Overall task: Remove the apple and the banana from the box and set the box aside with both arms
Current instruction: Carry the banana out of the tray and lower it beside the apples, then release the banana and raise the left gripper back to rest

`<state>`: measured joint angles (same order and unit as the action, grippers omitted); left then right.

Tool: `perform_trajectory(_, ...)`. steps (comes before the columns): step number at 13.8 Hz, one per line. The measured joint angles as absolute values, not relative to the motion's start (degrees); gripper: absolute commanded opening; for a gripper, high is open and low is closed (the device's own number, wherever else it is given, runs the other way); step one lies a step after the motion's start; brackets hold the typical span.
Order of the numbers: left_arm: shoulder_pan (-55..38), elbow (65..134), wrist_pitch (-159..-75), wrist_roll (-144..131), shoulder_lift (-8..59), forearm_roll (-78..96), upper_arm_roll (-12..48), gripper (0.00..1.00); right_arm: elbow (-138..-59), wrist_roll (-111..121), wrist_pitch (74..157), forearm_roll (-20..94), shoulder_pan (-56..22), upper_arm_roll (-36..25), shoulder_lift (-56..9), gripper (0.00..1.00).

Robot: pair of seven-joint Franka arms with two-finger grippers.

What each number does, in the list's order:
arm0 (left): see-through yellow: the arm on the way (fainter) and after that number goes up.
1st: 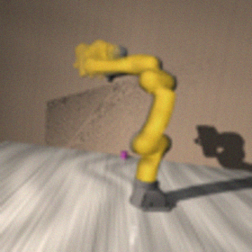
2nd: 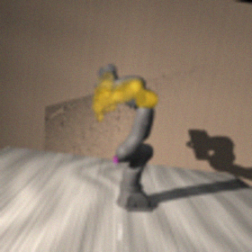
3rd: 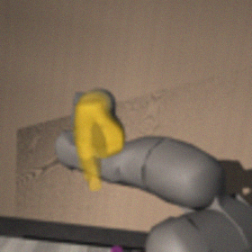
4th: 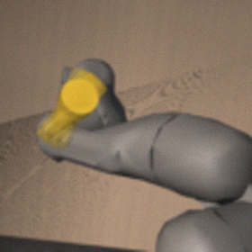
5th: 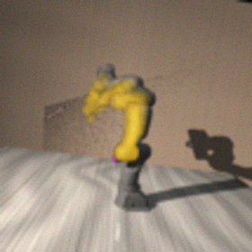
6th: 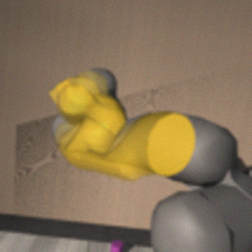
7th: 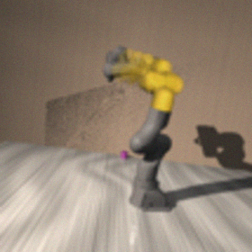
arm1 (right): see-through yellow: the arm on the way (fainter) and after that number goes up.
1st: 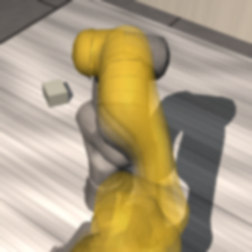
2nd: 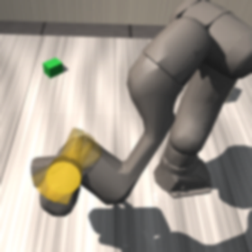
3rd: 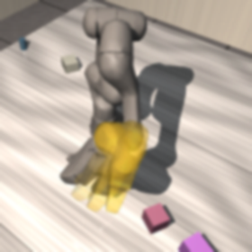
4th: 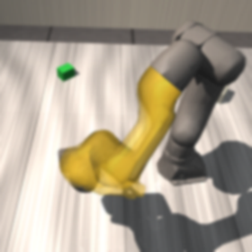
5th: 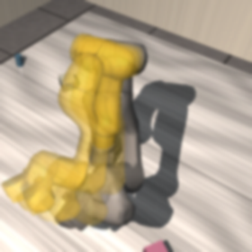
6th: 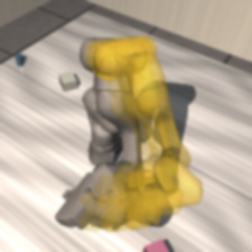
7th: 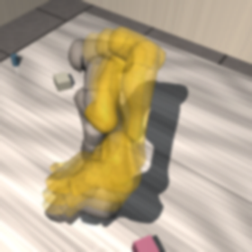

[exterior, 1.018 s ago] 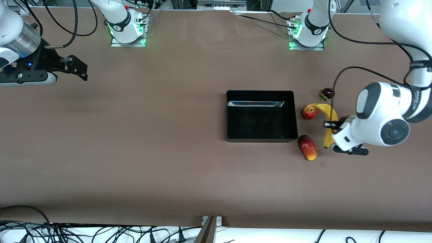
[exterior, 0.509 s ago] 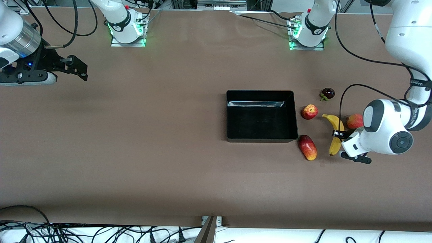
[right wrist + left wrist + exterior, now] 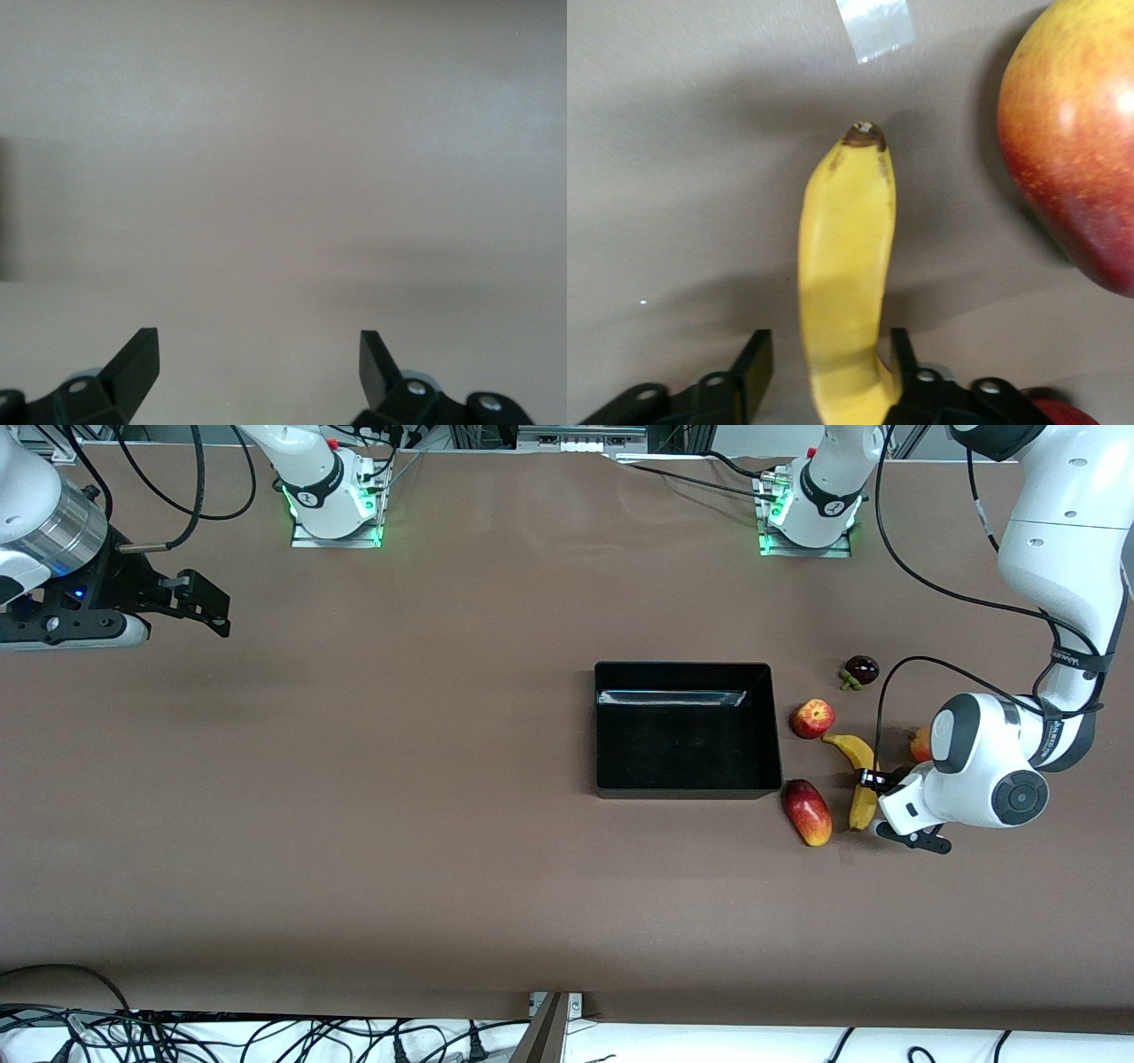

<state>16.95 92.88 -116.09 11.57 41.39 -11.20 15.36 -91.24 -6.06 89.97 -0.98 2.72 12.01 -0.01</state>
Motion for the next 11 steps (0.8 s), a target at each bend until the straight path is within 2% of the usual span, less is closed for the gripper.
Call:
perform_trajectory(3,17.2,91.5,-111.4,11.9,36.9,-11.2,17.1,1.00,-91.2,-6.1,90.0,-1.0,2.7,12.0,0.0,1.00)
perform_trajectory(7,17.2,89.4,-101.5,11.8,25.3,-11.2,22.2,1.00,-91.2,-6.1,90.0,-1.0,2.7,12.0,0.0,1.00)
perform_trajectory(11,17.2,81.9,-89.3,11.8,20.6,-11.2,24.0,1.00,-91.2,-6.1,90.0,-1.0,2.7,12.0,0.0,1.00)
